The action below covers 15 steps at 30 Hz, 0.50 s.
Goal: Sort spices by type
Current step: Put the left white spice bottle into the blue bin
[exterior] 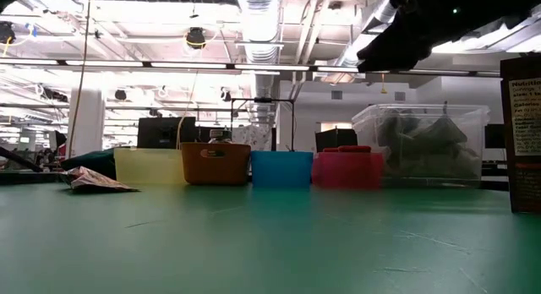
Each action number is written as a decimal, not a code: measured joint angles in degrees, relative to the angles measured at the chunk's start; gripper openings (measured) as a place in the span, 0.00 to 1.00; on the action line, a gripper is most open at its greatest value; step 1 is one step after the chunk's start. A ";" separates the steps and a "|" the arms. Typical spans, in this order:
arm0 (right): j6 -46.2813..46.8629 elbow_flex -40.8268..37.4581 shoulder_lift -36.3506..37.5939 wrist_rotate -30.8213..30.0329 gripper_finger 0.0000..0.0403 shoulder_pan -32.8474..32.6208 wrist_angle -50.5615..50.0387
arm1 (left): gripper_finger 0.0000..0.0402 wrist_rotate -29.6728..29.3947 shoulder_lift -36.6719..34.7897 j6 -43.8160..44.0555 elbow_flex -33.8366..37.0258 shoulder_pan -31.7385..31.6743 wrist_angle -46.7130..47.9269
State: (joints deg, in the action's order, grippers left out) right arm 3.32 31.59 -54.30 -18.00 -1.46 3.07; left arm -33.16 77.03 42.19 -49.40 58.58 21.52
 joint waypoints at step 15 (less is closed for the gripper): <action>5.18 0.00 -3.06 -0.15 0.79 -0.47 6.18 | 0.70 -8.42 4.47 -8.63 0.14 4.64 -5.06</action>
State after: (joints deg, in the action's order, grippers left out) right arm 8.50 31.59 -57.36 -18.15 -1.93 9.25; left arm -41.57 81.51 33.56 -49.25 63.23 16.46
